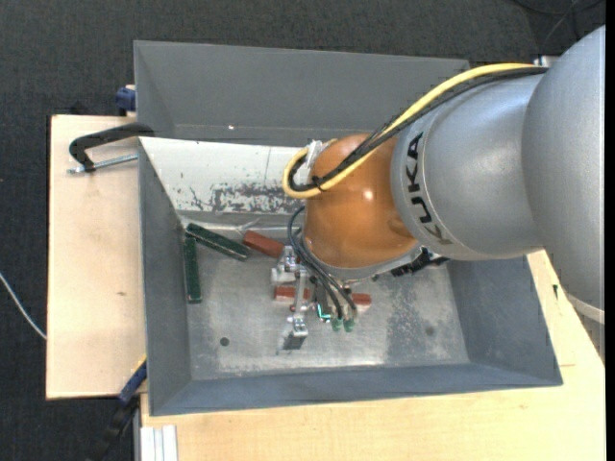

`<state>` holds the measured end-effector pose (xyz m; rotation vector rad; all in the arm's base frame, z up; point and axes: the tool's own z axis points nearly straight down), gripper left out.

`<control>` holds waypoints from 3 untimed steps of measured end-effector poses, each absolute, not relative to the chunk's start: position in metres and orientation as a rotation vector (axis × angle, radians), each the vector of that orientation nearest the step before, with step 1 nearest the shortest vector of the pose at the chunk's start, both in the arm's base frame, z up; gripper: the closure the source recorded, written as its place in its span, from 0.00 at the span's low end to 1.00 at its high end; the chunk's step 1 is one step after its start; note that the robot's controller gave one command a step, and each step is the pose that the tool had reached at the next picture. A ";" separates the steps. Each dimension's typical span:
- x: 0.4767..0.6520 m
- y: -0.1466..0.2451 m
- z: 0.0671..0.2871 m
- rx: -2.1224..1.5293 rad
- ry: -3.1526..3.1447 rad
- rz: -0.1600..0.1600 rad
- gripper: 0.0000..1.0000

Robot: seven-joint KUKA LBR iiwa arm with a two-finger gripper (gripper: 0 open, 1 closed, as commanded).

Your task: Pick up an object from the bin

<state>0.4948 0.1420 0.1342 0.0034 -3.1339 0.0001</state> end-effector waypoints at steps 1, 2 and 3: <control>0.496 0.141 0.138 0.000 -3.141 -0.002 0.00; 0.555 0.073 0.074 0.020 -3.143 -0.014 0.00; 0.548 0.079 0.077 0.015 -3.143 -0.003 0.00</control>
Offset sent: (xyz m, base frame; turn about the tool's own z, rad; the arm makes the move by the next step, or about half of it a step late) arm 0.0573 -0.0714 -0.0642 -0.0068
